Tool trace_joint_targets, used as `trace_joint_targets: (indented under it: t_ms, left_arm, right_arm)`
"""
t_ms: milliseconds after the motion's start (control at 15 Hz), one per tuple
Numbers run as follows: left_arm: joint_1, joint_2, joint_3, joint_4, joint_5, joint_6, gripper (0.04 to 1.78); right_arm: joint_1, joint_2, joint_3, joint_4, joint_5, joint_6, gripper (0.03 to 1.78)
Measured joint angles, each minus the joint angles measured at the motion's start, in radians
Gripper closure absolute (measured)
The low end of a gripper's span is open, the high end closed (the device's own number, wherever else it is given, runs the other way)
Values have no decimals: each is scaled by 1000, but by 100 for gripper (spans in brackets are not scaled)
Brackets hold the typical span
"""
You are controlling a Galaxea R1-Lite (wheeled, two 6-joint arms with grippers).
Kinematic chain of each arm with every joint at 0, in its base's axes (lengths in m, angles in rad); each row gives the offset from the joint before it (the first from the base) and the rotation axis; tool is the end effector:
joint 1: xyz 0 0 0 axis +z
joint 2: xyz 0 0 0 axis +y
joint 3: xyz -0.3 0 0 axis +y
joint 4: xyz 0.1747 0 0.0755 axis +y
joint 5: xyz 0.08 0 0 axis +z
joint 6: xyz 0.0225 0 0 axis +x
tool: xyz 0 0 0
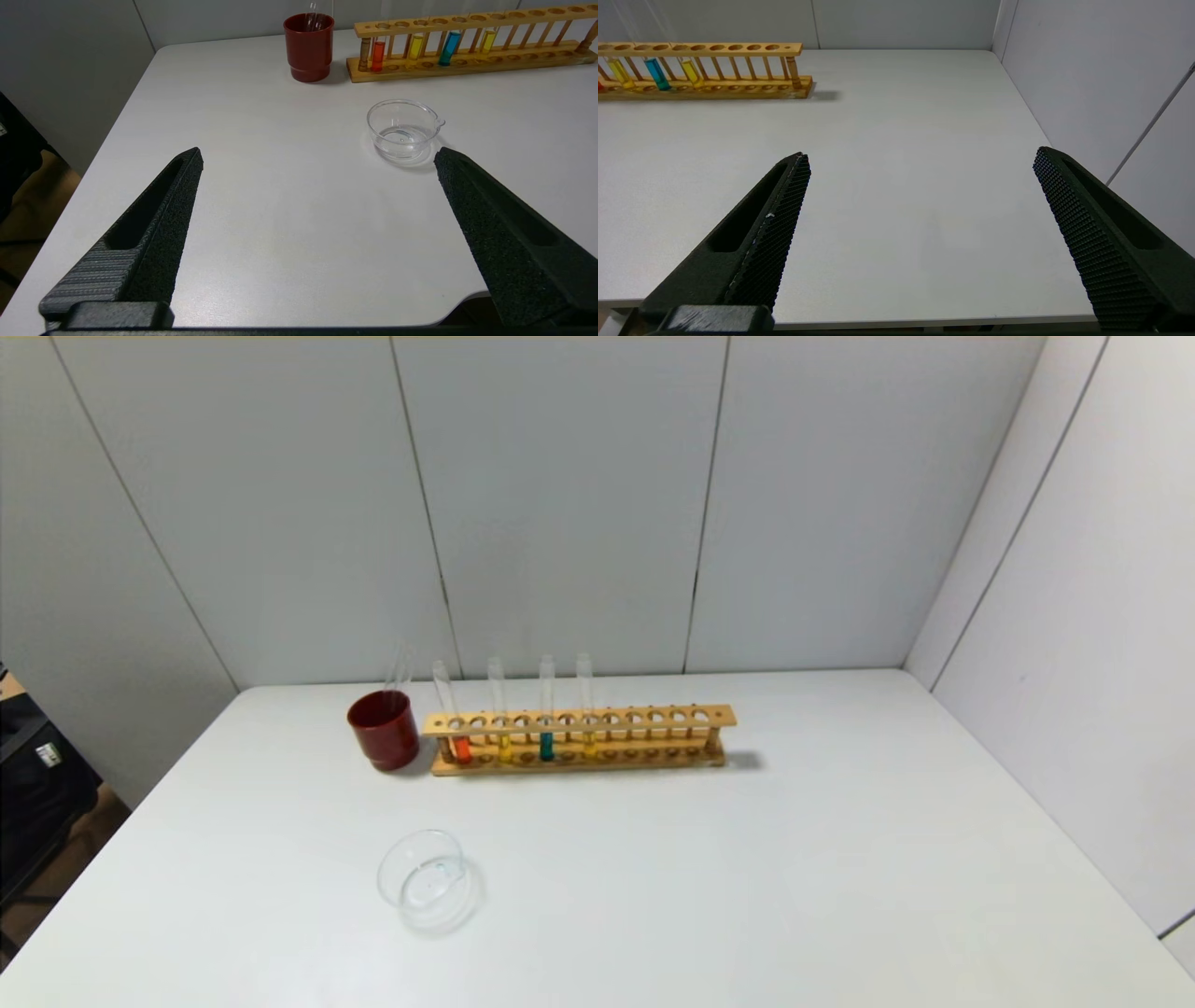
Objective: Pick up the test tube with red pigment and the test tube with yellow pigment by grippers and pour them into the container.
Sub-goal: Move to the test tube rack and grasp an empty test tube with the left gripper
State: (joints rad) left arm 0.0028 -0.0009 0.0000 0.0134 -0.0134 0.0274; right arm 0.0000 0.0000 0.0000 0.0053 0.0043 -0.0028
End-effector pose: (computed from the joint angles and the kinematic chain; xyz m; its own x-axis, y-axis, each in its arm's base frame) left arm -0.0229 -0.0004 0.0741 0.9999 -0.0106 -0.0125 0.0109 0.9996 0.0272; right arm -0.0228 0.0001 0.0750 1.0000 0.0043 -0.0053 -0.0043 1.0000 -0.0028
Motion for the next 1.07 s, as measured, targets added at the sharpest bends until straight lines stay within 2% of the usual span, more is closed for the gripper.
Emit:
trace_joint_targets:
  t_ms: [1067]
  left_arm:
    - [0, 0, 0, 0, 1, 4, 7]
  right_arm:
    - [0, 0, 0, 0, 0, 0, 6]
